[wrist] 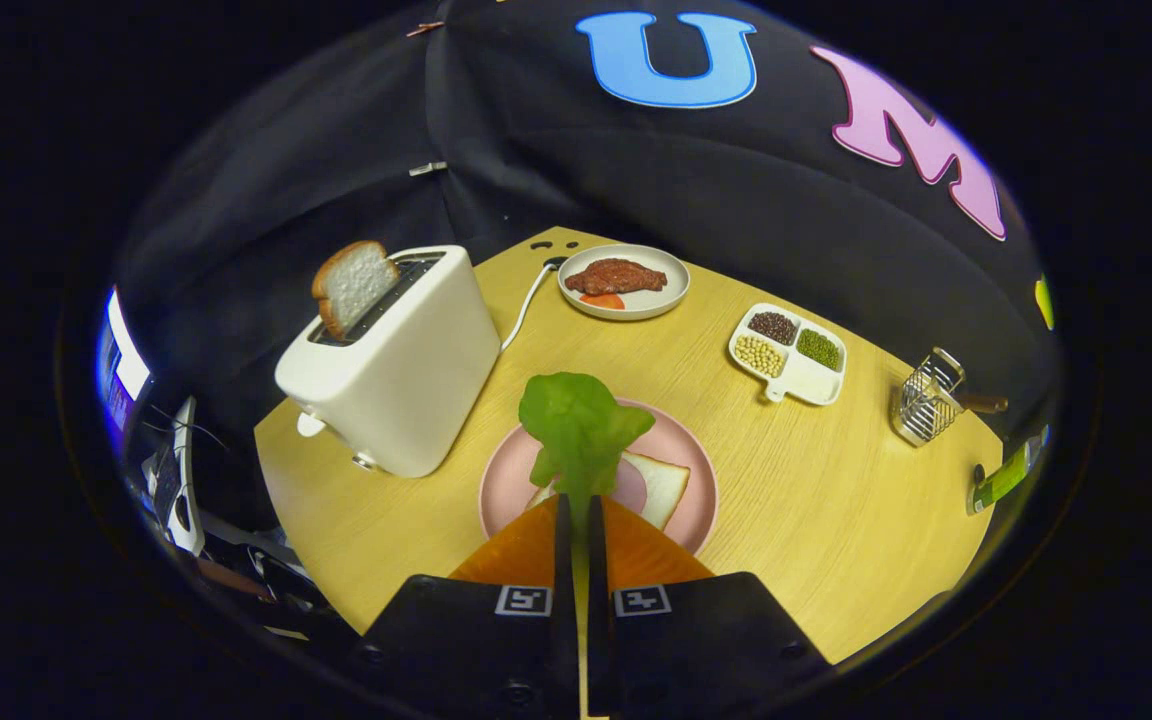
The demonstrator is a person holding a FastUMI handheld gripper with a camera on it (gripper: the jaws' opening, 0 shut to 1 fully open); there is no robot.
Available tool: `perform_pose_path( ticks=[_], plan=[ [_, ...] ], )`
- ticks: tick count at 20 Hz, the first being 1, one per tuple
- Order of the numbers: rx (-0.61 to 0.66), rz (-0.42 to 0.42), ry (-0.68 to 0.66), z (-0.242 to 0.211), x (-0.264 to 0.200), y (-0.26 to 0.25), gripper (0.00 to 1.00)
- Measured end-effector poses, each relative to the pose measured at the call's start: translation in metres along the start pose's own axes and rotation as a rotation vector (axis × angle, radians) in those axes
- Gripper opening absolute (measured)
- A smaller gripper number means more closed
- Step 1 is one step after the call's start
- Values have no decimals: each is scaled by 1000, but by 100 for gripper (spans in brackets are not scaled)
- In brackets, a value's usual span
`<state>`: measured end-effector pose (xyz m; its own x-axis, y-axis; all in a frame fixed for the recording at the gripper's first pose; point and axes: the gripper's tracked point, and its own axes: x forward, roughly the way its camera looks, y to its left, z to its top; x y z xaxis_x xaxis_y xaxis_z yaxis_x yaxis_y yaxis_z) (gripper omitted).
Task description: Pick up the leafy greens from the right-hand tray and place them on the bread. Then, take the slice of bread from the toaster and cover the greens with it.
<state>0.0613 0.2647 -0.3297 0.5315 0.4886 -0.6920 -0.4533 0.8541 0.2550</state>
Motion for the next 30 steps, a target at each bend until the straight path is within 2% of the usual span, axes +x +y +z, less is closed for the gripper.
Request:
perform_pose_path(
  ticks=[1,3,6,7,8,10,16,21,26,30],
  plan=[
    [1,-16,15,-3,8,-4,8],
    [11,-41,40,-8,25,-12,14],
    [-9,-101,49,-10,35,-23,64],
    [-15,-108,39,-9,34,-23,71],
    [-19,-113,26,-6,31,-22,83],
    [-21,-122,-3,-1,23,-21,92],
    [9,-121,-131,37,-21,-2,95],
    [6,-38,-281,107,-54,55,92],
    [-49,68,-350,171,-50,134,92],
    [-100,116,-331,194,-25,187,92]
  ],
)
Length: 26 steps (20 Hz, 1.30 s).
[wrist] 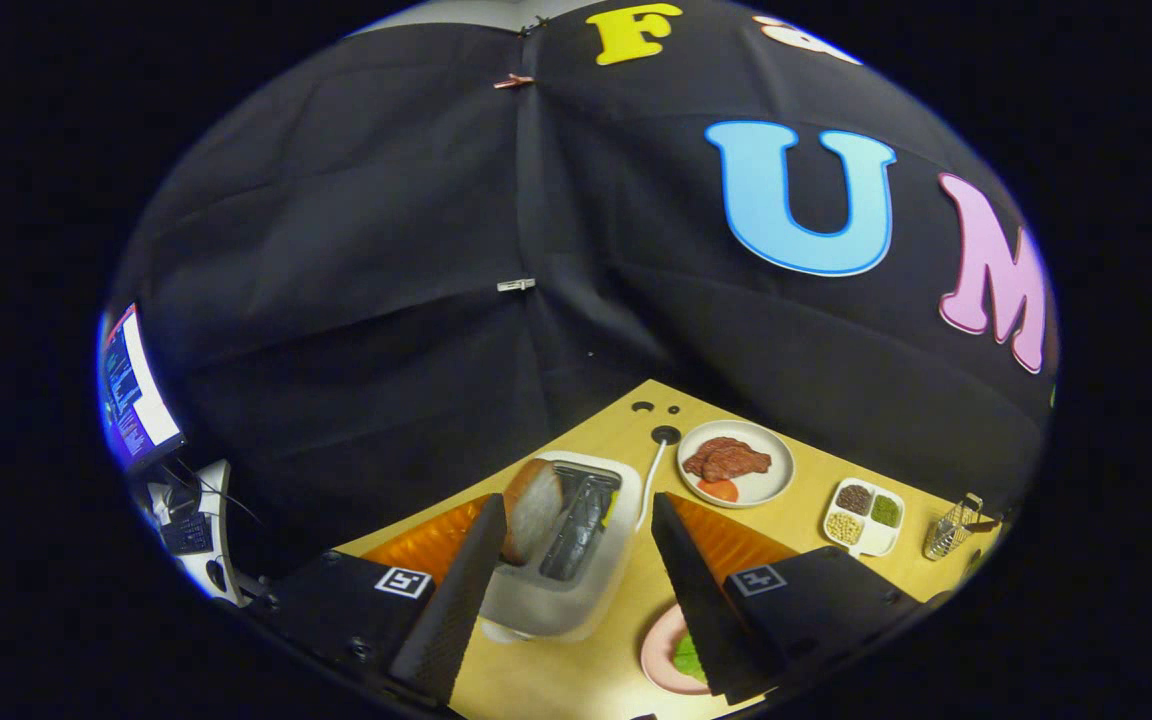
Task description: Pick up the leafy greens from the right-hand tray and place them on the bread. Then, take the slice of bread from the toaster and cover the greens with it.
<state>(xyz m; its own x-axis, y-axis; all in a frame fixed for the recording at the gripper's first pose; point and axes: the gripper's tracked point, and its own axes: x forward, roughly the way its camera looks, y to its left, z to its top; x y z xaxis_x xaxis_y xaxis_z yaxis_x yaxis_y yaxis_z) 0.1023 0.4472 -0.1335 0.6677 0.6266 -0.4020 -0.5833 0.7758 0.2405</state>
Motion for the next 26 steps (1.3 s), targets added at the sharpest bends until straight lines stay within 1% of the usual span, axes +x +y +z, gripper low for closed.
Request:
perform_pose_path(
  ticks=[2,6,8,9,12,15,16,18,21,26],
  plan=[
    [-19,4,14,2,19,16,92],
    [-22,-35,95,-15,60,29,91],
    [-30,-68,138,-27,78,27,90],
    [-34,-83,159,-33,80,26,87],
    [-28,-106,209,-46,98,25,55],
    [-12,-137,246,-56,103,21,45],
    [-1,-134,254,-57,105,23,26],
    [13,-130,251,-56,104,25,18],
    [45,-119,250,-54,99,29,11],
    [87,-103,153,-13,74,31,11]
  ],
)
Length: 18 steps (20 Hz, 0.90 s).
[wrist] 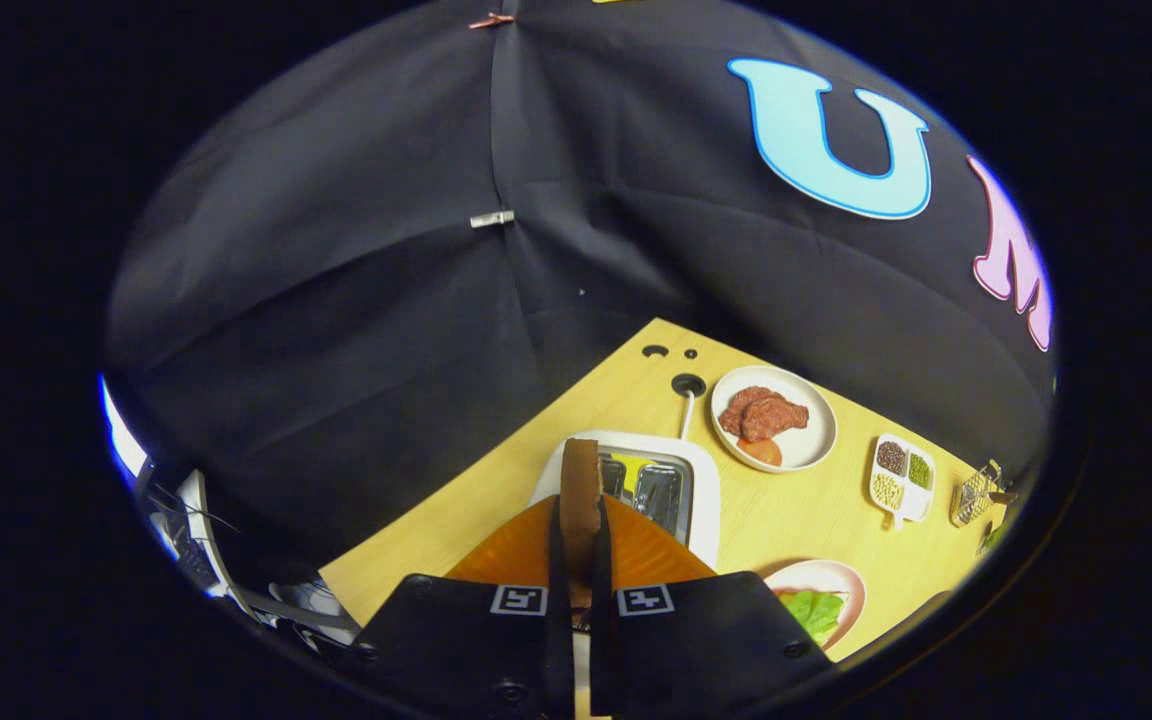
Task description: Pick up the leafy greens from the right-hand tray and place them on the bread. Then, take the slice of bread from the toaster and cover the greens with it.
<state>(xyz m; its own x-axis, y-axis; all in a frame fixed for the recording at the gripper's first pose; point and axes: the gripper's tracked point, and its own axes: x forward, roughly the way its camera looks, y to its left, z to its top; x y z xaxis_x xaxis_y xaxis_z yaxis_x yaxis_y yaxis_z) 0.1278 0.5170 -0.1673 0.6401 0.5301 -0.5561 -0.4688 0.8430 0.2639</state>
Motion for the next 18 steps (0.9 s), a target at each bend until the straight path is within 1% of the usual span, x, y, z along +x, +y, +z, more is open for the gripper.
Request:
perform_pose_path(
  ticks=[5,7,9,11,13,15,18],
  plan=[
    [70,20,-110,38,-49,-16,11],
    [85,6,-156,49,-73,-32,11],
    [98,-21,-184,50,-96,-57,11],
    [93,-84,-206,46,-114,-90,10],
    [87,-164,-212,33,-130,-128,11],
    [96,-227,-188,6,-135,-161,11],
    [160,-282,-145,-38,-140,-194,11]
  ],
)
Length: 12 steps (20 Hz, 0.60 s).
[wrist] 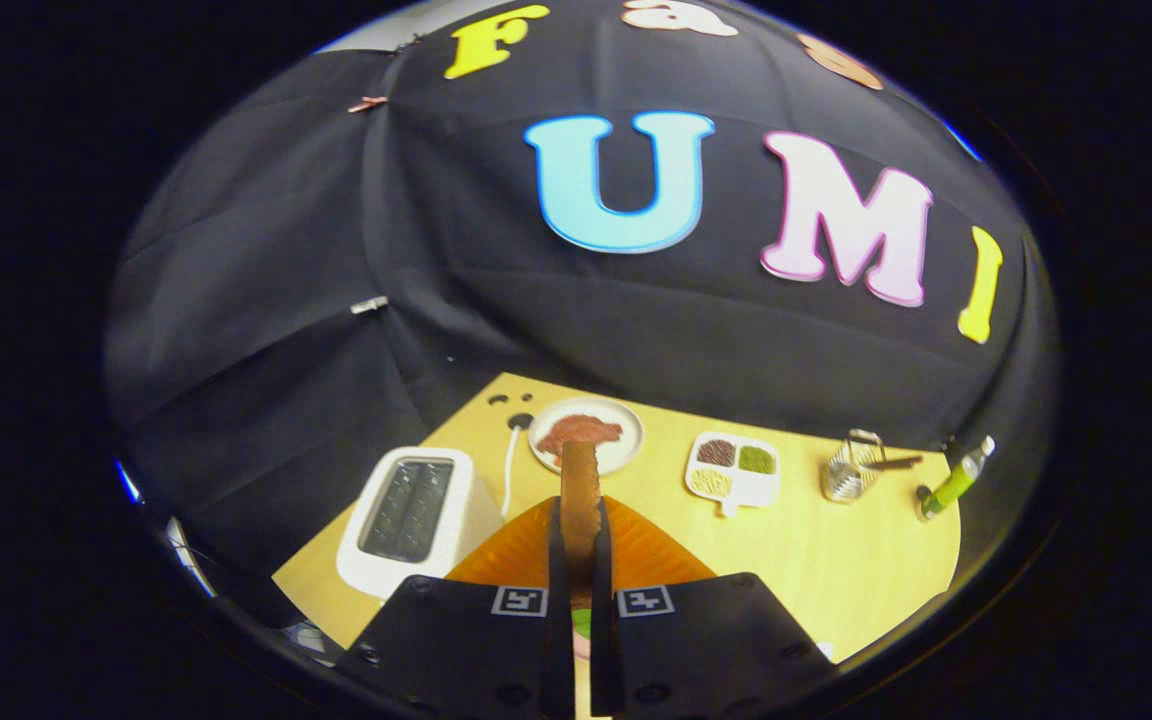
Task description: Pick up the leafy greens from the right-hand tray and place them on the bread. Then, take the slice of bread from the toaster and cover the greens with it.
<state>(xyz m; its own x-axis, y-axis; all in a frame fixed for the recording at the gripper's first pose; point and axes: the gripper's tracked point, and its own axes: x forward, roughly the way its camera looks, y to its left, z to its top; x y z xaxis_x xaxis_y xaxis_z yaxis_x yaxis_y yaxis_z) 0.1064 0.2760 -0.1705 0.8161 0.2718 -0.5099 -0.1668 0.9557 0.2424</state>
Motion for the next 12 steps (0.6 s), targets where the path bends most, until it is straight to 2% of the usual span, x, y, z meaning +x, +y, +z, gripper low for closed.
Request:
perform_pose_path(
  ticks=[5,12],
  plan=[
    [96,-47,48,-52,11,-30,11],
    [284,2,128,-111,54,-11,11]
  ],
)
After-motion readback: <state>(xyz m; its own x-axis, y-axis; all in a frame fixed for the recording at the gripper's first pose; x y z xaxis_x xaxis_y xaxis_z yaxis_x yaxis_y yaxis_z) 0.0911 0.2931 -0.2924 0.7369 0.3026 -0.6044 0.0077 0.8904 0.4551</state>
